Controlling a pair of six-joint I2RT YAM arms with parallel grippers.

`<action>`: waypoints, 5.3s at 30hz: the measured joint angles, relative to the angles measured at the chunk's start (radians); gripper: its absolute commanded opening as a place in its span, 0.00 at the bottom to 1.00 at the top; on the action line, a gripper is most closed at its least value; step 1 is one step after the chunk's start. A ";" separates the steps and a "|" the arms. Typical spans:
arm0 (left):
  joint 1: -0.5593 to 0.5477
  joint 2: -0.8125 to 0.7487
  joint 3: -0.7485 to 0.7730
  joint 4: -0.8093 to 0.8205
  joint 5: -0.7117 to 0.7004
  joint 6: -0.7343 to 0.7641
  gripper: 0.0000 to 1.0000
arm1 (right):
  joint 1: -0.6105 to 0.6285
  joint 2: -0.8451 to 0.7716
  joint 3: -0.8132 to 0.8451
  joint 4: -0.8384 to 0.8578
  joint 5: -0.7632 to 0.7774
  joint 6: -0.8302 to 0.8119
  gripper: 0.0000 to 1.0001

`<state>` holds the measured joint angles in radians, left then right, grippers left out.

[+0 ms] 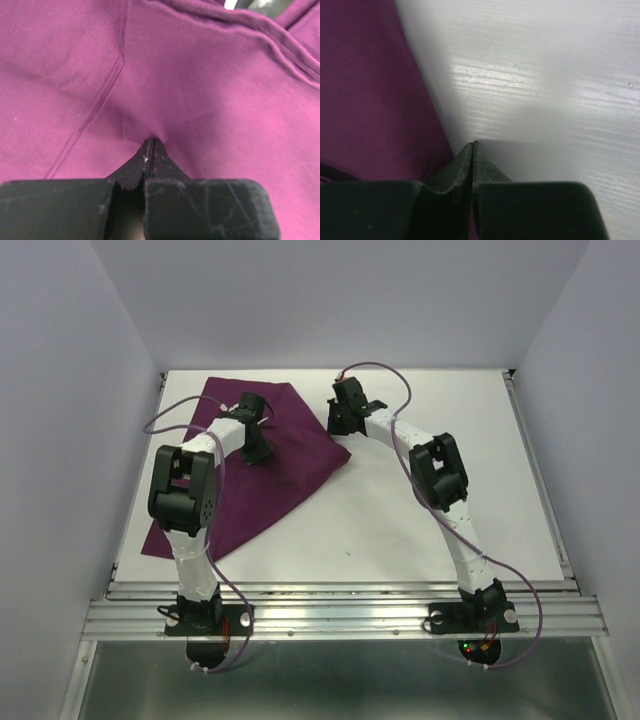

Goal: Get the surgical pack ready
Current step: Pack the surgical kit at the center of the board.

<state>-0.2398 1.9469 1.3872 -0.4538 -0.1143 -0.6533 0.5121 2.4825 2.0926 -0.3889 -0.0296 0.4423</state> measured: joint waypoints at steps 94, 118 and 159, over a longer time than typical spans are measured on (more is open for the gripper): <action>-0.094 0.454 0.964 -0.199 -0.063 0.327 0.85 | -0.007 -0.830 -0.811 -0.002 0.205 -0.046 0.28; -0.047 0.760 1.087 0.192 0.186 0.482 0.88 | -0.007 -0.778 -0.849 0.012 0.076 0.008 0.26; -0.107 0.513 0.863 0.170 0.316 0.501 0.00 | -0.108 -0.573 -0.681 0.001 0.081 0.017 0.06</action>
<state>-0.3470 2.4596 2.2498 -0.2840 0.2020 -0.1520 0.4042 1.9095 1.4113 -0.3882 0.0517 0.4595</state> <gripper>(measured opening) 0.040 0.065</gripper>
